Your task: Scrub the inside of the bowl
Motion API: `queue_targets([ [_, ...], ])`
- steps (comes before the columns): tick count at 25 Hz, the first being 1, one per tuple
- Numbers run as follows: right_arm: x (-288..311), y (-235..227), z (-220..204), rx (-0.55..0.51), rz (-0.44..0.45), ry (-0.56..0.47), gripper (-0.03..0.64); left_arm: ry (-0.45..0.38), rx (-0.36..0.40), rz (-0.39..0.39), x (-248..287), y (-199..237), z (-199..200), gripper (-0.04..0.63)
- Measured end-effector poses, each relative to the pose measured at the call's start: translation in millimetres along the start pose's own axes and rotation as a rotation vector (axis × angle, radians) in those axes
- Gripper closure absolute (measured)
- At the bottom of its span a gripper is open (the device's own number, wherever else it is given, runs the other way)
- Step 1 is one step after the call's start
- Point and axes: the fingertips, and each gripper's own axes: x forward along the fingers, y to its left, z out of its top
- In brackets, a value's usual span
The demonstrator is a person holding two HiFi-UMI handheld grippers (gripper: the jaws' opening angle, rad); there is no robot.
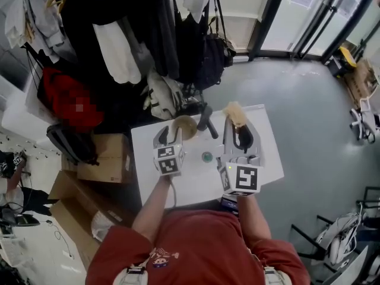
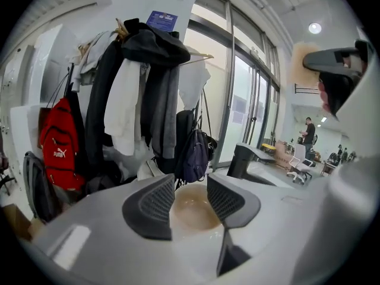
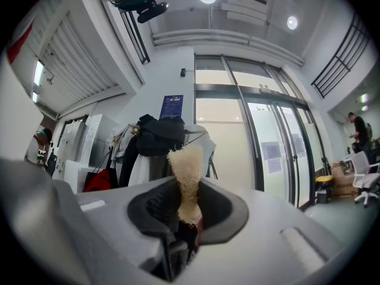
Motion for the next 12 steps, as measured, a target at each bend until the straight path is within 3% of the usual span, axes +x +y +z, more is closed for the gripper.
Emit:
queue_targets([
  [12,4.6,-5.8,-8.5,-0.022,-0.025,0.034,0.540,0.152,-0.124,0.005,31.2,14.2,-53.3,0.397],
])
